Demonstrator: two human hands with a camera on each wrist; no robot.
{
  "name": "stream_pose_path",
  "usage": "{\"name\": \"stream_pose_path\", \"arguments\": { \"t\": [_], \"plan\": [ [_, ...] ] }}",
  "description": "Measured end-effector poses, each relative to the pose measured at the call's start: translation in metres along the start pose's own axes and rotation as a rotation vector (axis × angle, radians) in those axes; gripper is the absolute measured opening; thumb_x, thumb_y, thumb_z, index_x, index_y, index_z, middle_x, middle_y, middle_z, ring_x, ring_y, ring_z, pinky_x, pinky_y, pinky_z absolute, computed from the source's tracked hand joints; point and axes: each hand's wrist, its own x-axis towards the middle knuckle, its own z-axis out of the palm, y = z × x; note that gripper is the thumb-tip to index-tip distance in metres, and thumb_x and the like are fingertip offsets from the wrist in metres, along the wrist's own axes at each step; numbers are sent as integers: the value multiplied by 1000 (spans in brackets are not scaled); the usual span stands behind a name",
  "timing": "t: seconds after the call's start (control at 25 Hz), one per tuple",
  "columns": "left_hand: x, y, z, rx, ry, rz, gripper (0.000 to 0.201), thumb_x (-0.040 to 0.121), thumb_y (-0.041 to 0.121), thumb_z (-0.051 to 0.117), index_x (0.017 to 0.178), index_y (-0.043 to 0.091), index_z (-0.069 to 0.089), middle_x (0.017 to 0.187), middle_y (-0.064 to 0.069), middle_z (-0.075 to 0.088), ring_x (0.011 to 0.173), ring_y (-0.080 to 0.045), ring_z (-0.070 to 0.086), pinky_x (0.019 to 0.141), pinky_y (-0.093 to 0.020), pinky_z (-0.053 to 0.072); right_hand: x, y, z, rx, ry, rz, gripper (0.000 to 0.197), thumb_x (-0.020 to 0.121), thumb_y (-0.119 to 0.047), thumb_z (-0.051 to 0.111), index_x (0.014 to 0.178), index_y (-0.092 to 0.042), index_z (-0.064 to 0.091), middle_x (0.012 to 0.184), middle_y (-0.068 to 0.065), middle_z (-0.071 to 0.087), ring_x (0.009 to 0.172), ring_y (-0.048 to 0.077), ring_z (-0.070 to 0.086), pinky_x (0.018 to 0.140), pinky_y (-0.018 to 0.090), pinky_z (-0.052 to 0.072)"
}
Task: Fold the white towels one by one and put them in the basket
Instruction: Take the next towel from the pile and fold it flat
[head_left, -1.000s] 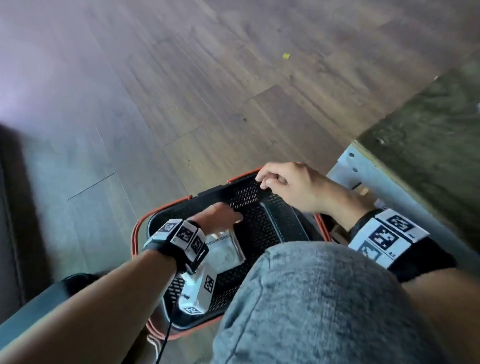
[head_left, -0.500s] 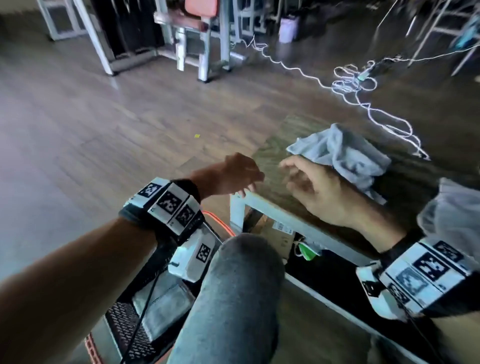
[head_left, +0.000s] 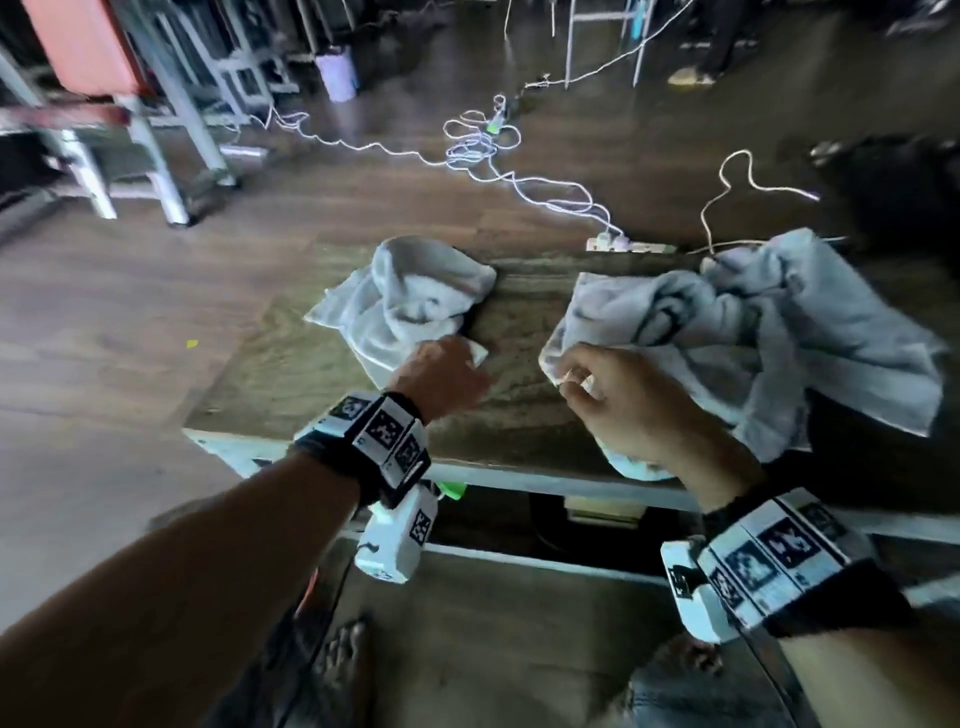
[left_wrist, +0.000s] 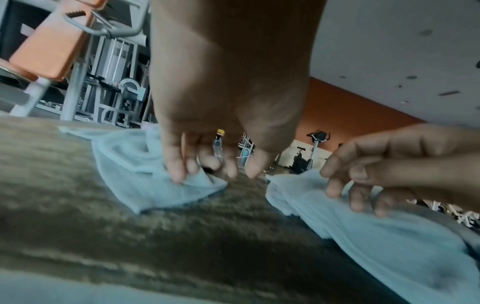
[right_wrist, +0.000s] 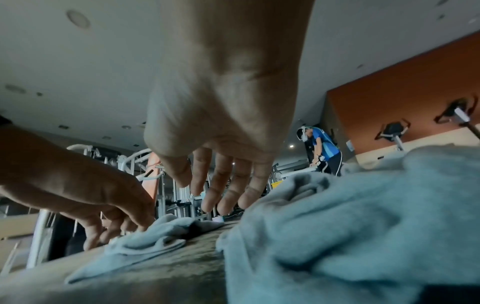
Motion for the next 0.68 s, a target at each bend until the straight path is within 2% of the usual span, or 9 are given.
{"name": "stream_pose_path", "arguments": {
  "t": [0.04,0.08,0.16,0.24,0.32,0.4,0.48,0.56,0.68],
  "plan": [
    [2,4,11,-55,98,-65,31,82,35,57,102,11,56,105,-12,61,101,-30,59,81,-36,48,-5,6,-3,-44,4,-14,14,93,-26,58,105,-23,64,93,-8,65,87,13,60,72,31,44],
    [3,7,19,-86,135,-146,44,80,34,58,115,8,52,114,-14,59,109,-35,57,88,-40,49,-8,10,-5,-80,-13,-23,14,93,-28,57,105,-24,64,92,-11,62,90,14,59,74,32,46],
    [-2,9,29,-67,91,-257,64,83,33,61,136,5,39,133,-17,49,124,-38,48,100,-45,45,-11,10,-3,-93,-80,-18,15,91,-33,56,103,-27,62,89,-14,58,90,15,59,77,38,52],
    [-6,6,36,-44,70,-283,67,86,32,61,144,10,34,140,-13,42,131,-36,41,103,-45,41,-7,4,-1,-106,-113,-31,15,90,-36,55,99,-26,62,87,-11,62,86,16,60,75,40,55],
    [-6,-3,40,-3,117,-270,56,86,25,62,137,16,42,135,-5,47,128,-32,46,94,-46,46,2,-6,3,-126,-127,-69,16,89,-37,53,94,-24,60,85,-7,65,80,18,62,72,39,55],
    [-5,-13,38,50,154,-240,37,87,19,59,123,15,53,123,-5,55,119,-31,54,85,-45,49,14,-18,8,-123,-170,-60,14,90,-39,51,92,-26,57,87,-7,65,79,19,62,71,36,53],
    [-8,-22,36,26,181,-183,24,88,17,53,111,11,60,115,-9,59,111,-33,57,86,-44,50,24,-34,13,-112,-238,-35,11,92,-38,51,94,-29,56,92,-8,66,84,20,63,70,33,49],
    [-10,-28,34,-71,231,-54,20,90,19,50,102,10,64,106,-13,61,102,-36,60,86,-44,51,31,-45,17,-126,-252,-56,15,94,-35,52,105,-28,57,105,-6,66,94,21,64,70,32,46],
    [-12,-30,28,-431,281,-35,16,95,23,52,93,10,62,88,-11,68,79,-28,65,64,-29,51,37,-52,26,-154,-288,-97,32,93,-36,57,123,-24,52,122,-5,62,109,20,61,74,33,43]
  ]
}}
